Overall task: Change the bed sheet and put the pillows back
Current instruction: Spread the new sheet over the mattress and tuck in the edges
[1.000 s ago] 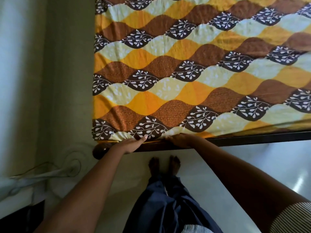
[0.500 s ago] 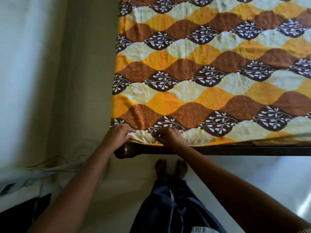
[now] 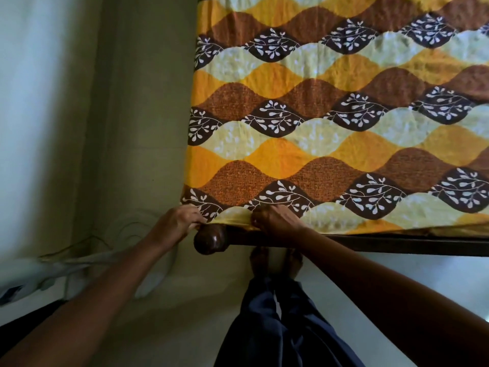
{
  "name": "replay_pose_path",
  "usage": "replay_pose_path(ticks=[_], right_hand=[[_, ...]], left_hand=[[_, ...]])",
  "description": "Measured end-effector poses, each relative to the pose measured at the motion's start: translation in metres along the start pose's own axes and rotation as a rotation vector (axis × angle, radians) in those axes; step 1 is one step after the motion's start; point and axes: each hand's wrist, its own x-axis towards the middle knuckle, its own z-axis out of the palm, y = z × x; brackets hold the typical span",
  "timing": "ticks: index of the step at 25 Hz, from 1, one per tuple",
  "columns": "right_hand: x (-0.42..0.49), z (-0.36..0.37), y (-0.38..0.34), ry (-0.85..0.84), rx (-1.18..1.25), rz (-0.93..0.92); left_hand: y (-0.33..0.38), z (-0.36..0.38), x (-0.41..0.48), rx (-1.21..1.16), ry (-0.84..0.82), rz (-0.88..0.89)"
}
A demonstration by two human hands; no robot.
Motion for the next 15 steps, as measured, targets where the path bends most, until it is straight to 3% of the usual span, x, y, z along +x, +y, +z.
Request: replay_pose_path(ticks=[3,5,11,15], right_hand=[[0.007,-0.005,0.000,-0.171,0.073,0.108],[0.003,-0.013,-0.002,-0.151,0.161,0.140],[-0.071,-0.046,-0.008,0.212,0.365,0.438],[-0.142,-0.067,0.011,0.387,0.448,0.713]], left_hand=[[0.000,-0.008,0.007,-0.095,-0.093,-0.122],[0.009,-0.021,0.014,-0.183,-0.150,-0.246],[0.081,-0.038,0.026,-0.342,-0.095,-0.385],[0.161,-0.022,0.059,-0.522,-0.023,-0.343]])
